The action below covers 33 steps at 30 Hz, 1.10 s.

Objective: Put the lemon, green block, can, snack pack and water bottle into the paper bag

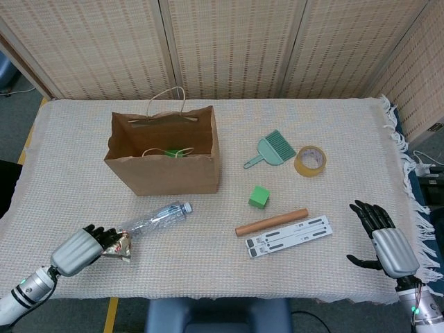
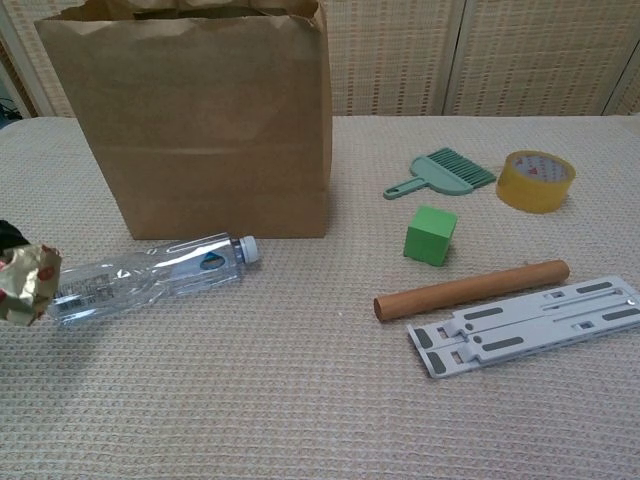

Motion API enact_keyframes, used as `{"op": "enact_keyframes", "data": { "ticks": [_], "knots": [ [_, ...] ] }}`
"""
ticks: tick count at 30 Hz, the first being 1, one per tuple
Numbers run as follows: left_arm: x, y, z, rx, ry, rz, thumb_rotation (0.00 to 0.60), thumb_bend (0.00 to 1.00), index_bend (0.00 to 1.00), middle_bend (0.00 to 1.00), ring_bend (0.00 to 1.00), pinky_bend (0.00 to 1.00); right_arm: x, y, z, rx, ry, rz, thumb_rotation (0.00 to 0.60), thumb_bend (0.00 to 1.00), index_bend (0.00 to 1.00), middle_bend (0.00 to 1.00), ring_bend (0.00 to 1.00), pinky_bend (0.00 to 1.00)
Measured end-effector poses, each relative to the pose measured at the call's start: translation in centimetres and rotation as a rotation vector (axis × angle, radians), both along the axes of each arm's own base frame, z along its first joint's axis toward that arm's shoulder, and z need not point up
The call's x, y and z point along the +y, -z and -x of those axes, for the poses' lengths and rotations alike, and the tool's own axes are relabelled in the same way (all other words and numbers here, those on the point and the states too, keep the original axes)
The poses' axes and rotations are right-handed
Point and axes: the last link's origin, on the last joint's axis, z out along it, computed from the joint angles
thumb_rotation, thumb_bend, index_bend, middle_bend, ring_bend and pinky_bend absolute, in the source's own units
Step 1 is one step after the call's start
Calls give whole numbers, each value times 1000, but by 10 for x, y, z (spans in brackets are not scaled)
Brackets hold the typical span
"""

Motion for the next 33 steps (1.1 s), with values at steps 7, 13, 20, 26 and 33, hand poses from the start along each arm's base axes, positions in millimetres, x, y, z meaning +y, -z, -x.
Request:
{"op": "enact_keyframes", "data": {
  "ticks": [7, 13, 20, 26, 33],
  "knots": [
    [38, -59, -8, -114, -65, -252, 600, 691, 668, 678, 638, 785, 0, 1, 0, 4, 0, 1, 600, 10, 0, 0, 0, 0],
    [66, -81, -28, -474, -226, -400, 600, 692, 672, 668, 631, 750, 0, 2, -1, 6, -2, -3, 600, 11, 0, 0, 0, 0],
    [91, -70, -95, -926, -334, -336, 600, 690, 673, 661, 626, 738, 1, 1, 0, 0, 1, -5, 600, 11, 0, 0, 0, 0],
    [122, -56, -162, -1003, -274, -239, 600, 691, 672, 661, 626, 738, 1, 1, 0, -4, 2, -13, 600, 11, 0, 0, 0, 0],
    [150, -30, -204, -989, -271, -180, 600, 688, 666, 656, 619, 733, 1, 0, -2, -14, 4, -23, 600, 11, 0, 0, 0, 0]
  ]
}}
